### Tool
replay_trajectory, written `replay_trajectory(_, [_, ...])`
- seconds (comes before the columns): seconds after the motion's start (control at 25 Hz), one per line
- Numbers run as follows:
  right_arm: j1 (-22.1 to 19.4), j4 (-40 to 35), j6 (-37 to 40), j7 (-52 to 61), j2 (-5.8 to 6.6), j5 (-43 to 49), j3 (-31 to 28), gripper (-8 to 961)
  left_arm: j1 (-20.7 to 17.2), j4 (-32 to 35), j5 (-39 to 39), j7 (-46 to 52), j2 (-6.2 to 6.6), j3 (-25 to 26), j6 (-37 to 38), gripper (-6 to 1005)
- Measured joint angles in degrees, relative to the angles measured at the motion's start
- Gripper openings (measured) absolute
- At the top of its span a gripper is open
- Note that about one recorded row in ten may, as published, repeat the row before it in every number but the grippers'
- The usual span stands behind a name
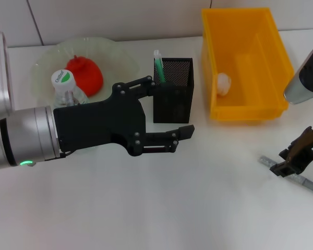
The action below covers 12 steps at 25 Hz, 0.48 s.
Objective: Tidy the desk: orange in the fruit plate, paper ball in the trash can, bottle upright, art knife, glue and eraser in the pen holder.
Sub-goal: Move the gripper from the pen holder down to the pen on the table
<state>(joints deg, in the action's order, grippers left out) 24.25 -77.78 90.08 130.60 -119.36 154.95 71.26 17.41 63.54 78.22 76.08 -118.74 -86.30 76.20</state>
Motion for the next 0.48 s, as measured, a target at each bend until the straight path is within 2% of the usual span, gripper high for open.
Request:
replay_trajectory(0.08, [0.0, 0.1, 0.0, 0.0, 0.01, 0.0, 0.0, 440, 0.0, 0.0, 0.0, 0.0, 0.00, 0.0, 0.0, 862])
replay_trajectory(0.48, [0.0, 0.4, -0.1, 0.0, -0.02, 0.0, 0.2, 433, -0.1, -0.1, 0.0, -0.2, -0.10, -0.1, 0.0, 862])
